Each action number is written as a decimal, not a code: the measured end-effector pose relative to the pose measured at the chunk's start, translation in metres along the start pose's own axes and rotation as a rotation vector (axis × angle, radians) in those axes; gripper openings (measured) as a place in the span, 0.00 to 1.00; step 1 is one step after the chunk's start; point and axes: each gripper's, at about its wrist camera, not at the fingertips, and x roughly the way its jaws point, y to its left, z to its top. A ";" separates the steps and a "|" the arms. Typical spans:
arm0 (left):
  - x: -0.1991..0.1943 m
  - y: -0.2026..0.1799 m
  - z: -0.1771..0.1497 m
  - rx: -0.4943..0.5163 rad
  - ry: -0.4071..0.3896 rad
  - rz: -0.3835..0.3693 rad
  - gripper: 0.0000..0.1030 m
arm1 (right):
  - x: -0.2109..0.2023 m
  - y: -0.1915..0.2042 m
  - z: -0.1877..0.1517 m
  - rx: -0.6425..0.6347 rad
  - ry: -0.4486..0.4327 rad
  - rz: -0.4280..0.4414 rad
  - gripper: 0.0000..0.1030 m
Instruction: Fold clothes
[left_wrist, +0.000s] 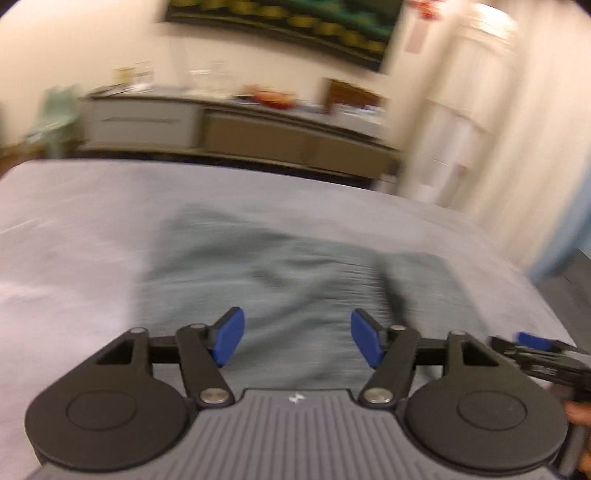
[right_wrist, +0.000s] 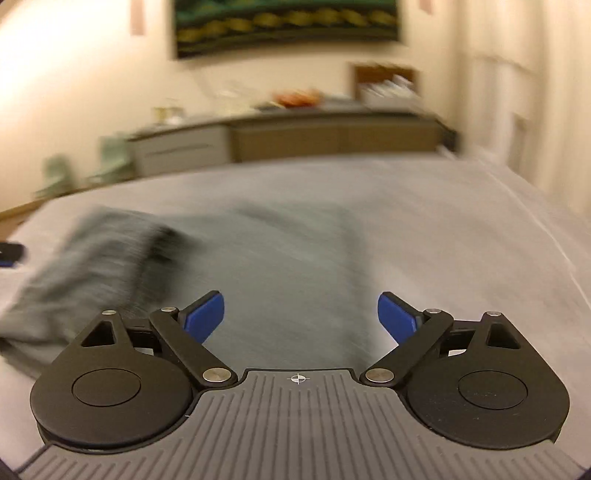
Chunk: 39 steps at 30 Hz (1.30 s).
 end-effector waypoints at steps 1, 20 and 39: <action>0.011 -0.017 -0.001 0.040 0.003 -0.023 0.65 | 0.002 -0.012 -0.006 0.031 0.020 -0.016 0.90; 0.090 -0.072 -0.047 0.394 0.047 0.479 0.61 | 0.036 -0.008 -0.022 -0.055 0.074 0.049 0.88; 0.023 0.047 -0.036 -0.053 0.102 0.110 0.63 | 0.024 0.163 0.066 -0.394 -0.079 0.377 0.48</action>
